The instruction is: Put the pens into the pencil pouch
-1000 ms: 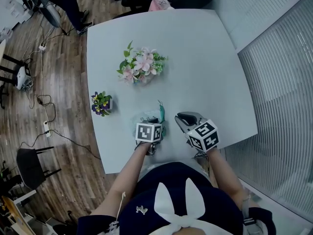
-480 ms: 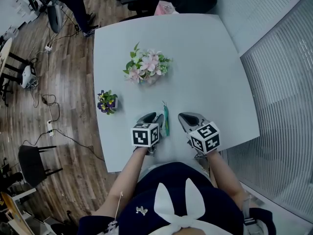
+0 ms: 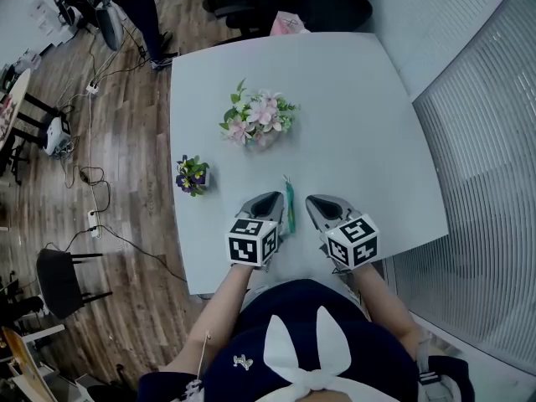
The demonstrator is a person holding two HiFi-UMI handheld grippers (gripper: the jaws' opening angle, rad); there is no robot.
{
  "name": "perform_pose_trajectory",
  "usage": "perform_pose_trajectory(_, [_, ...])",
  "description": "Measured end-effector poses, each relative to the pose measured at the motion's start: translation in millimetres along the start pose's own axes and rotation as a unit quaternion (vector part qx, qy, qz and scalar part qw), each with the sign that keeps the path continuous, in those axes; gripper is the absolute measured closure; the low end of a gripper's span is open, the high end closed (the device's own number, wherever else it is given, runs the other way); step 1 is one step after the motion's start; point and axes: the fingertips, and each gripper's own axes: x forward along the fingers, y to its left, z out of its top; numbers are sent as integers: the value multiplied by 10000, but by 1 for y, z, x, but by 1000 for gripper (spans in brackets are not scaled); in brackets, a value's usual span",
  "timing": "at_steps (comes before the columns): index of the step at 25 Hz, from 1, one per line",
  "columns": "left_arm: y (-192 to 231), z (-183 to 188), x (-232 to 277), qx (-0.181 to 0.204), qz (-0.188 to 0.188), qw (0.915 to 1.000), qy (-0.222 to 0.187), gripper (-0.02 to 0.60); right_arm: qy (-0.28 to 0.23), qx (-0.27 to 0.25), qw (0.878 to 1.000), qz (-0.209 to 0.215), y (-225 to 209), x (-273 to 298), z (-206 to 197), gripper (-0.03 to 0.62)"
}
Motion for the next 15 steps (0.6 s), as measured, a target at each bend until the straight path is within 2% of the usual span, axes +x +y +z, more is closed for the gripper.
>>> perform_pose_trajectory(6, [-13, 11, -16, 217, -44, 9996, -193, 558, -237, -2, 9997, 33, 13, -8, 10, 590])
perform_pose_trajectory(15, [-24, 18, -36, 251, -141, 9986, -438, 559, -322, -77, 9995, 13, 27, -16, 7, 591])
